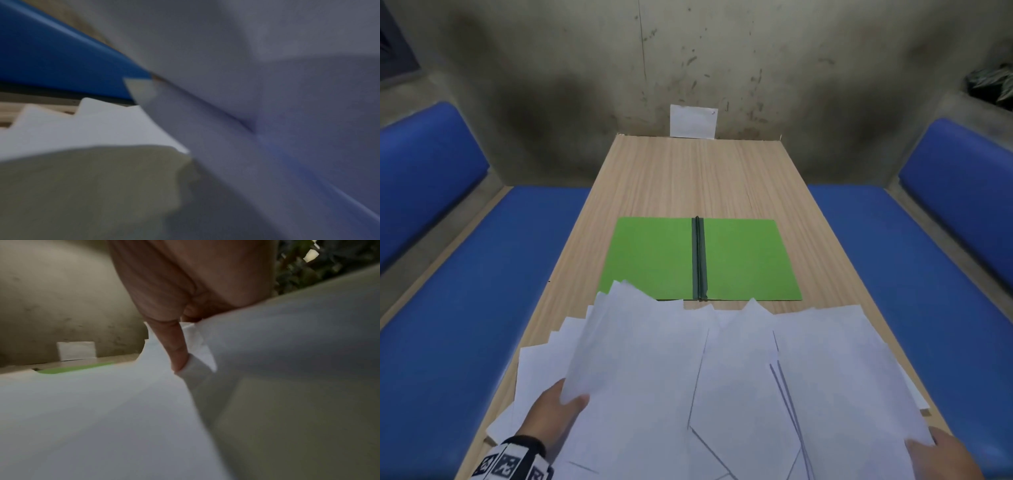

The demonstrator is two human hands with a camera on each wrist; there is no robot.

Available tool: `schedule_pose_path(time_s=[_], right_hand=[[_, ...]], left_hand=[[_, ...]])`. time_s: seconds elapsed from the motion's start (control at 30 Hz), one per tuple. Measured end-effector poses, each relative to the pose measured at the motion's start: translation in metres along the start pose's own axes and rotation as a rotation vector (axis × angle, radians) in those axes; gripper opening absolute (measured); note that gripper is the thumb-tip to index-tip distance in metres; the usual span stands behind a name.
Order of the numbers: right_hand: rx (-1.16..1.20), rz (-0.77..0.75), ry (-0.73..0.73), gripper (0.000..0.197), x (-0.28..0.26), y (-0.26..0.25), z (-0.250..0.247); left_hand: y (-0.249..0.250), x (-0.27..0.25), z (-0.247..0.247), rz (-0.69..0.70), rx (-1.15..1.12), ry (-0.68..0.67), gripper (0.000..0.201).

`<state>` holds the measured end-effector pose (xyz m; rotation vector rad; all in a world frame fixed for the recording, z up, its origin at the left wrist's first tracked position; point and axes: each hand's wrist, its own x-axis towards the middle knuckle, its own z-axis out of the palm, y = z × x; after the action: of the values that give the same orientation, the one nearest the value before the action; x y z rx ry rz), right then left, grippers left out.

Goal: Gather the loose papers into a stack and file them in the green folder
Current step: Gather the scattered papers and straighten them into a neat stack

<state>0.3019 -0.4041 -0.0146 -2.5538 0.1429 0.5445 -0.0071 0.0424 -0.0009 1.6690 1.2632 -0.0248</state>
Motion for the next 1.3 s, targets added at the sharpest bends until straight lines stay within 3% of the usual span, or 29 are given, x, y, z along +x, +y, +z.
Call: schedule_pose_path(time_s=[0.03, 0.07, 0.17, 0.2, 0.33, 0.4, 0.43, 0.5, 0.6, 0.63, 0.73, 0.8, 0.9, 0.97, 1.0, 1.1, 1.2, 1.27, 1.3], right_hand=[[0.041, 0.049, 0.053, 0.010, -0.009, -0.017, -0.005], [0.031, 0.041, 0.098, 0.013, -0.016, -0.020, -0.011], [0.079, -0.038, 0.134, 0.049, -0.027, -0.038, -0.027], [0.112, -0.091, 0.134, 0.049, -0.028, -0.041, -0.034], [0.206, -0.320, 0.157, 0.015, -0.039, -0.059, -0.069], [0.374, -0.367, 0.121, 0.023, -0.047, -0.073, -0.083], [0.449, -0.379, 0.085, 0.025, -0.051, -0.081, -0.088], [0.681, -0.339, -0.077, 0.007, -0.069, -0.108, -0.091], [1.138, -0.462, -0.336, 0.024, -0.086, -0.139, -0.066], [1.193, -0.442, -0.405, 0.026, -0.089, -0.150, -0.052], [1.095, -0.348, -0.514, 0.029, -0.090, -0.164, 0.001], [1.033, -0.265, -0.484, 0.037, -0.083, -0.159, 0.032], [0.993, -0.201, -0.498, 0.078, -0.082, -0.152, 0.059], [0.957, -0.182, -0.560, 0.107, -0.081, -0.147, 0.072], [0.934, -0.184, -0.605, 0.111, -0.082, -0.146, 0.075], [0.886, -0.211, -0.688, 0.106, -0.089, -0.147, 0.077], [0.871, -0.291, -0.598, 0.099, -0.093, -0.154, 0.072], [0.859, -0.372, -0.512, 0.083, -0.096, -0.161, 0.065], [0.857, -0.395, -0.502, 0.064, -0.099, -0.165, 0.061]], left_hand=[[-0.001, -0.001, 0.001, 0.004, 0.028, 0.011, 0.039], [-0.001, -0.004, 0.002, 0.009, 0.056, 0.016, 0.040], [-0.001, -0.005, 0.006, 0.030, 0.032, 0.001, 0.039], [0.000, -0.006, 0.007, 0.039, 0.014, -0.003, 0.038], [0.011, -0.013, 0.012, 0.067, -0.131, 0.030, 0.038], [0.018, -0.016, 0.015, 0.064, -0.223, 0.025, 0.042], [0.022, -0.018, 0.019, 0.070, -0.268, 0.013, 0.044], [0.035, -0.025, 0.027, 0.107, -0.305, -0.001, 0.048], [0.051, -0.035, 0.042, 0.147, -0.352, -0.043, 0.039], [0.054, -0.038, 0.048, 0.162, -0.353, -0.065, 0.038], [0.058, -0.045, 0.060, 0.181, -0.377, -0.120, 0.040], [0.061, -0.051, 0.062, 0.177, -0.467, -0.189, 0.038], [0.066, -0.060, 0.060, 0.161, -0.544, -0.265, 0.037], [0.071, -0.067, 0.058, 0.170, -0.575, -0.211, 0.031], [0.076, -0.072, 0.056, 0.186, -0.566, -0.162, 0.031], [0.080, -0.082, 0.047, 0.287, -0.564, -0.032, 0.025], [0.073, -0.074, 0.047, 0.415, -0.398, -0.134, 0.032], [0.068, -0.066, 0.044, 0.419, -0.367, -0.103, 0.033], [0.068, -0.063, 0.042, 0.422, -0.373, -0.083, 0.030]])
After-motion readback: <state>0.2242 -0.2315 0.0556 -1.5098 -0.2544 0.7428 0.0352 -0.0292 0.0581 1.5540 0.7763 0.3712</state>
